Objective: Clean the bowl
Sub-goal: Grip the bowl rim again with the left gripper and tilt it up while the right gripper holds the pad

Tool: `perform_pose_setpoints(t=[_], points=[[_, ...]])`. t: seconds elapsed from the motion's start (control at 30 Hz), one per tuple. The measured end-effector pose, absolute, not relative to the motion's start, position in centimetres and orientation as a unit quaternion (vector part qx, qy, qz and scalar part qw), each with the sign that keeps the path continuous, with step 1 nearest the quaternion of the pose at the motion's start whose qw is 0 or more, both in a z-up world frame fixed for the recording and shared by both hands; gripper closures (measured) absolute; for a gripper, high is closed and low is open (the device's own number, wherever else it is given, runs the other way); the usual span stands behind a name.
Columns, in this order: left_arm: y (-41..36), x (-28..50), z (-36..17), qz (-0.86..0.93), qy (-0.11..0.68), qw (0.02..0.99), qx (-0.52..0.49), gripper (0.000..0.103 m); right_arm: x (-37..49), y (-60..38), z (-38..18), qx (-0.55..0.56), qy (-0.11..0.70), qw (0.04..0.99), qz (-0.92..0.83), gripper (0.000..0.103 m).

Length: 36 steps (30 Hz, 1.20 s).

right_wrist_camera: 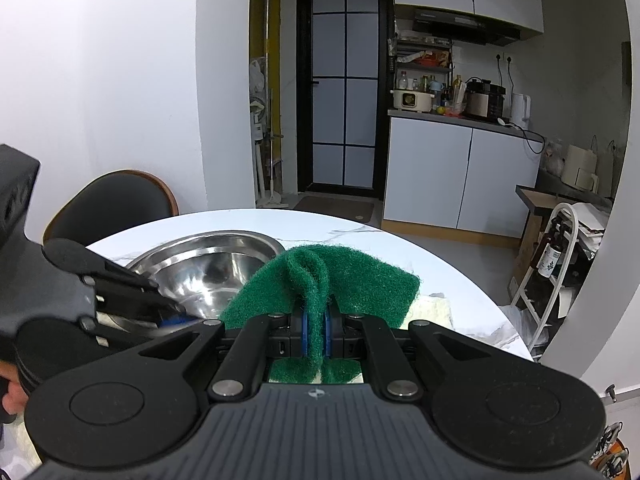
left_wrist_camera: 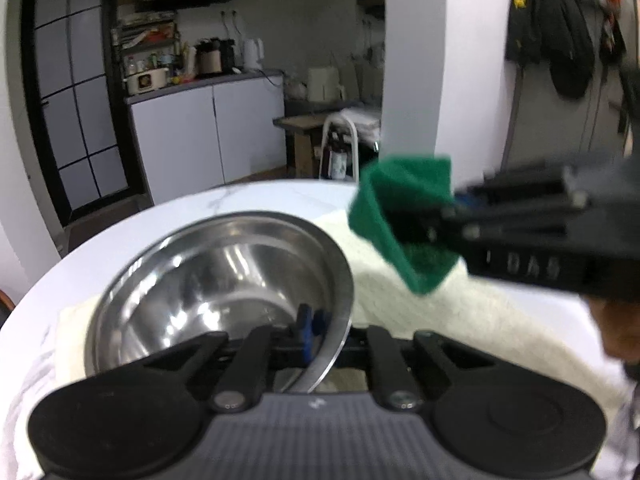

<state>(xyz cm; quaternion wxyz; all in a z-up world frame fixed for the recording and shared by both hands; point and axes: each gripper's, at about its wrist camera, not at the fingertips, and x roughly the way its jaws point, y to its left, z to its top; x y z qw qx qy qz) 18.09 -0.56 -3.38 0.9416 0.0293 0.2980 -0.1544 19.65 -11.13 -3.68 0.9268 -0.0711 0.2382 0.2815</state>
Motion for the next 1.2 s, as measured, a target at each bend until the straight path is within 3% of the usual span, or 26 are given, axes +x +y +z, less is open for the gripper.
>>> perform_pose_setpoints(t=[0.53, 1.2], points=[[4.8, 17.4, -0.9, -0.194, 0.213, 0.933, -0.217, 0.095, 16.1, -10.2, -1.6, -0.049, 0.197, 0.923, 0.327, 0.095], [8.4, 18.0, -2.6, -0.217, 0.201, 0.887, -0.355, 0.092, 12.2, -9.5, 0.2, -0.053, 0.14, 0.885, 0.44, 0.095]])
